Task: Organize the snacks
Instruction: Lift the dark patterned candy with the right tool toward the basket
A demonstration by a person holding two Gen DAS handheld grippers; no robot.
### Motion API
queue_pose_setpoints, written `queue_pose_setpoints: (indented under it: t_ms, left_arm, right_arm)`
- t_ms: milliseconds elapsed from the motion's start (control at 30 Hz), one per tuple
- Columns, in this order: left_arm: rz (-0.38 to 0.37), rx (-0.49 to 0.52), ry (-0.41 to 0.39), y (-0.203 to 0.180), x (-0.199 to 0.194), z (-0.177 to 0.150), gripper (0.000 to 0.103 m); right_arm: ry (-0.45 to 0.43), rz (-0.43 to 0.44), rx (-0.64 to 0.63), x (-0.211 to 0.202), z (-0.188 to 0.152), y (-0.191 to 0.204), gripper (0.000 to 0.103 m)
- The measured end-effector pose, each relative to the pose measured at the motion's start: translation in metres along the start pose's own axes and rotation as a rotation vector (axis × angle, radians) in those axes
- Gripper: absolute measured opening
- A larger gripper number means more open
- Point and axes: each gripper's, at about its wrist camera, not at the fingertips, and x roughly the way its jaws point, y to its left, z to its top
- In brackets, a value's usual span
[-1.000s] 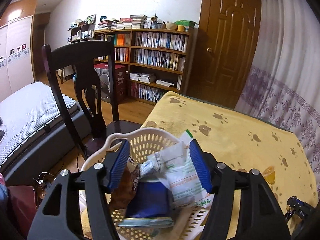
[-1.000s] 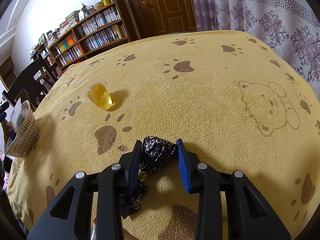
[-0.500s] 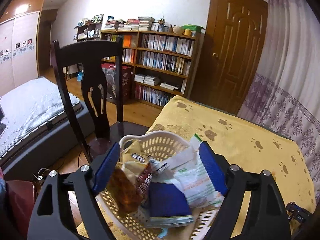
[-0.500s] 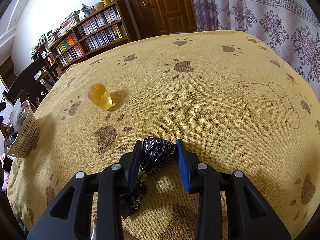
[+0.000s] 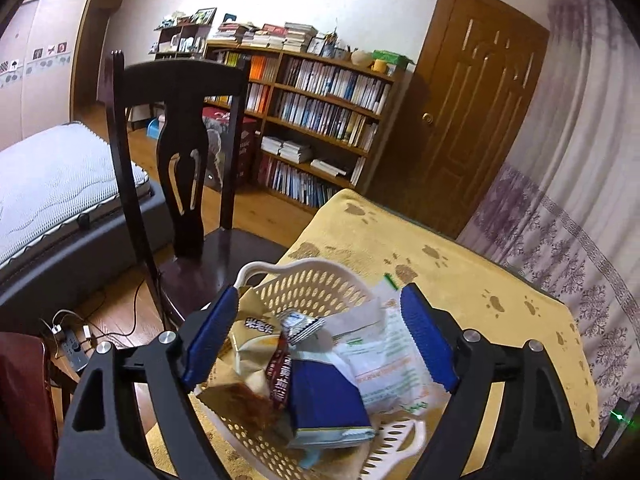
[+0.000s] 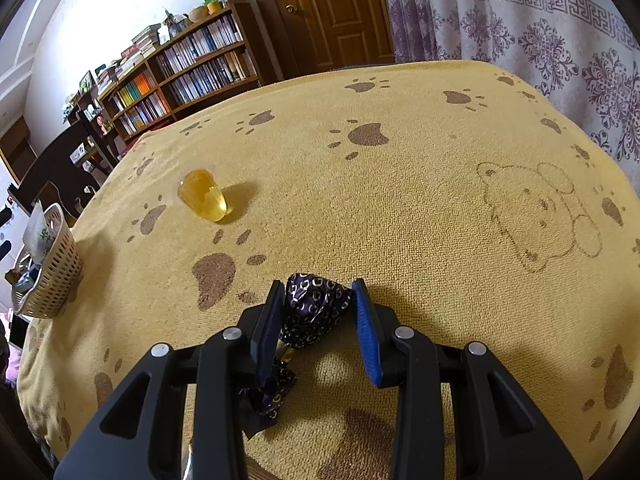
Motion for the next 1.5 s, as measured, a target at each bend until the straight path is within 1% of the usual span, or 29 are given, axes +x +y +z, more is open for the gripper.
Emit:
queue_pose_setpoints:
  t_ms: [300,500,600,733,833,967,1000,1033,1233,1433,1500]
  left_arm:
    - [0.001,0.025,-0.044,-0.011,-0.021,0.005,0.085]
    - [-0.010,0.047,-0.057,-0.018,-0.029,0.003,0.086]
    - [-0.016,0.043,-0.069,-0.016,-0.036,0.005,0.086]
    - [-0.014,0.018,-0.088,-0.009,-0.045,0.009,0.086]
    - [-0.012,-0.003,-0.102,-0.001,-0.051,0.012,0.086]
    - [-0.001,-0.020,-0.130,0.008,-0.062,0.017,0.087]
    - [0.007,-0.023,-0.140,0.011,-0.065,0.019,0.091]
    - [0.013,-0.026,-0.151,0.014,-0.068,0.020,0.092]
    - [0.026,-0.060,-0.191,0.031,-0.082,0.027,0.092]
    - [0.019,-0.103,-0.208,0.044,-0.090,0.033,0.092]
    - [0.033,-0.109,-0.214,0.046,-0.091,0.034,0.092]
  right_arm:
    - [-0.012,0.065,0.043,-0.003,0.002,-0.009,0.035]
    - [-0.009,0.167,0.104,-0.007,0.005,-0.016,0.035]
    - [-0.012,0.195,0.123,-0.011,0.007,-0.015,0.035]
    - [-0.031,0.221,0.108,-0.023,0.014,0.001,0.035]
    - [-0.035,0.255,0.072,-0.030,0.022,0.024,0.035]
    - [-0.049,0.290,-0.022,-0.040,0.035,0.070,0.035]
    - [-0.051,0.300,-0.046,-0.042,0.038,0.083,0.035]
    - [-0.051,0.314,-0.075,-0.043,0.042,0.100,0.035]
    - [-0.050,0.367,-0.222,-0.048,0.054,0.188,0.035]
    - [-0.026,0.419,-0.327,-0.043,0.058,0.268,0.035]
    - [-0.016,0.431,-0.352,-0.041,0.058,0.292,0.035]
